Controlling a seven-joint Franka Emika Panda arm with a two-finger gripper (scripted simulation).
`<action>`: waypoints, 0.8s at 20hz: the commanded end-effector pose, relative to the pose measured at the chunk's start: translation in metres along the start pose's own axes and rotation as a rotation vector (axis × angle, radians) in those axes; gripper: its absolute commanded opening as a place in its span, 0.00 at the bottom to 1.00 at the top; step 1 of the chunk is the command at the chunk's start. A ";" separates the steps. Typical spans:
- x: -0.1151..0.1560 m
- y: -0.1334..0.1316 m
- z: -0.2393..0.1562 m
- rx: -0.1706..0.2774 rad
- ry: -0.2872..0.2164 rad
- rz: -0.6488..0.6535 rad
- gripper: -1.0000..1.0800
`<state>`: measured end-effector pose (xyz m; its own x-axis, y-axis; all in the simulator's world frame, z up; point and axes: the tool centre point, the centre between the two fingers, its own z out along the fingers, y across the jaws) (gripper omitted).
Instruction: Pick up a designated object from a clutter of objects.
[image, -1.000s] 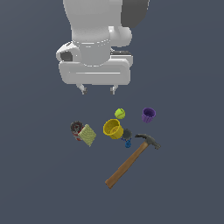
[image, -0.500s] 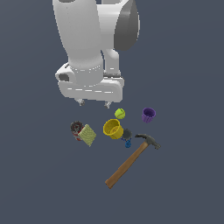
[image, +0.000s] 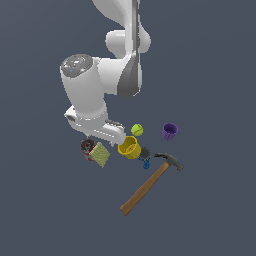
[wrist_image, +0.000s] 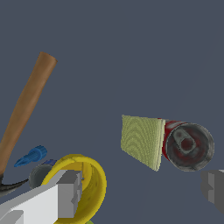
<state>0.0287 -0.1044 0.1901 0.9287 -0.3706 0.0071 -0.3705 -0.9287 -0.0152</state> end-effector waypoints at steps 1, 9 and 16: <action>0.002 0.009 0.021 -0.005 -0.002 0.046 0.96; 0.003 0.024 0.056 -0.015 -0.006 0.120 0.96; 0.002 0.024 0.061 -0.016 -0.007 0.119 0.96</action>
<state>0.0229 -0.1267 0.1315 0.8784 -0.4780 -0.0006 -0.4780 -0.8784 -0.0003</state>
